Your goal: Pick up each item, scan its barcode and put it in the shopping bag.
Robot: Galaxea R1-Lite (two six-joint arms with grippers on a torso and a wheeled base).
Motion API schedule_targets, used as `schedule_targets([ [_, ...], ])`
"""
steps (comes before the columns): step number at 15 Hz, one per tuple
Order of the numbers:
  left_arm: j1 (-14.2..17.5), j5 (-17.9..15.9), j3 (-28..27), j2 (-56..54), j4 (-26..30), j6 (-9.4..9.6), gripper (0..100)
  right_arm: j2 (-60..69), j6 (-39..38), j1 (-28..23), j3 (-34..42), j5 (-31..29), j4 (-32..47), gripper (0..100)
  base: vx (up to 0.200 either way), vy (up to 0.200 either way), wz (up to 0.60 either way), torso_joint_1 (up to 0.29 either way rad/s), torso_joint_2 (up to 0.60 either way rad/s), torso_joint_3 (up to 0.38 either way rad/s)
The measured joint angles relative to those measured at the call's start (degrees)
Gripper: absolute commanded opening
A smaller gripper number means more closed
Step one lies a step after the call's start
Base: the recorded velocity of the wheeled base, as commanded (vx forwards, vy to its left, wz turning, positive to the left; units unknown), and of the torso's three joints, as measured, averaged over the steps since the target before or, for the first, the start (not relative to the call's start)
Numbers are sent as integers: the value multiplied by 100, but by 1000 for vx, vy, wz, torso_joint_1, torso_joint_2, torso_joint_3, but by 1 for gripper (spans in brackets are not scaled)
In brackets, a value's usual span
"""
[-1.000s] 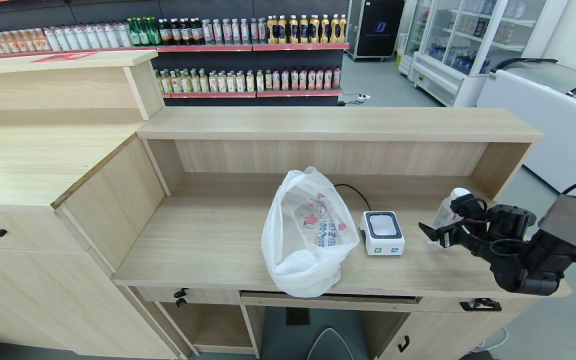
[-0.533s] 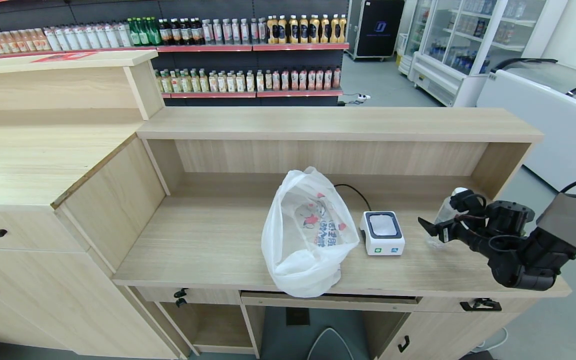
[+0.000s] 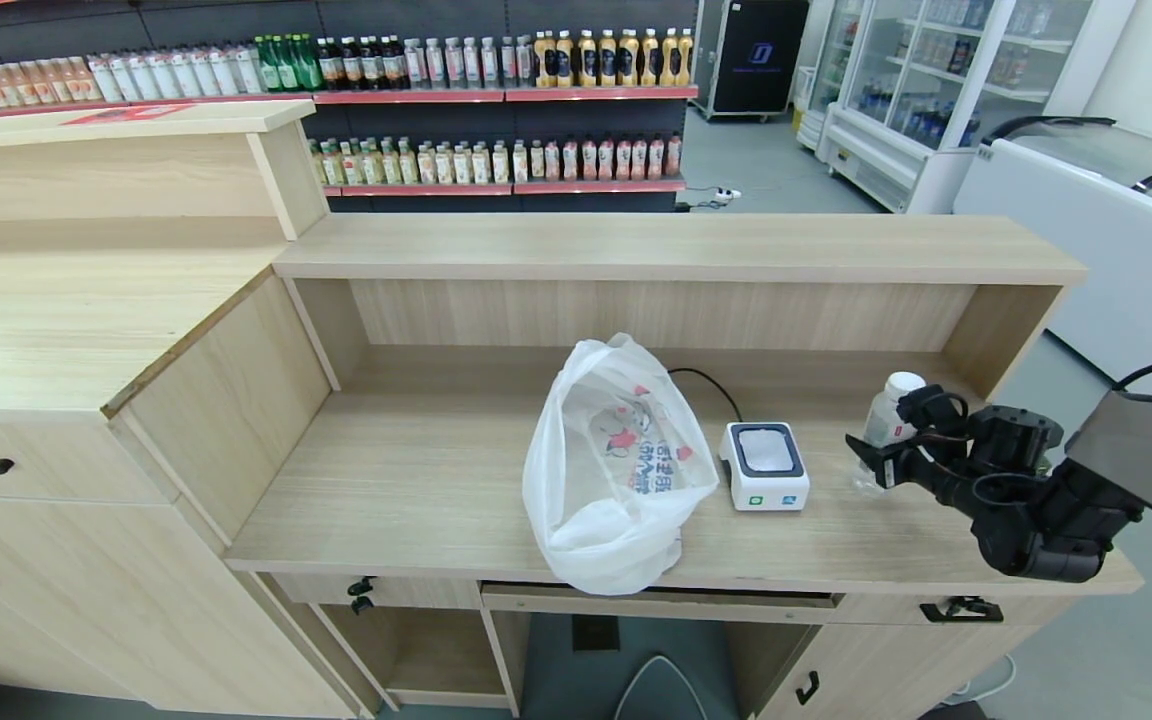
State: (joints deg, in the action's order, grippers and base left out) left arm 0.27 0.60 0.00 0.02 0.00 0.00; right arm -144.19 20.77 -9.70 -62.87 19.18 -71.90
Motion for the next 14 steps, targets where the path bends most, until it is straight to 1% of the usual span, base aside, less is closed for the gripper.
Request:
schedule_targets([
  [7,-5,-2,0,0,0,0,0,-5,-104,-10,-282,-16,145,0,0,0,0,0,0,0],
  [10,-2,0,0,0,0,0,0,243,-767,-11,-246,-13,233,0,0,0,0,0,0,0],
  [12,0,0,0,0,0,0,0,657,-1331,-10,-138,-2,666,0,0,0,0,0,0,0],
  [14,-2,0,0,0,0,0,0,1335,-2011,6,105,55,1187,0,0,0,0,0,0,0],
])
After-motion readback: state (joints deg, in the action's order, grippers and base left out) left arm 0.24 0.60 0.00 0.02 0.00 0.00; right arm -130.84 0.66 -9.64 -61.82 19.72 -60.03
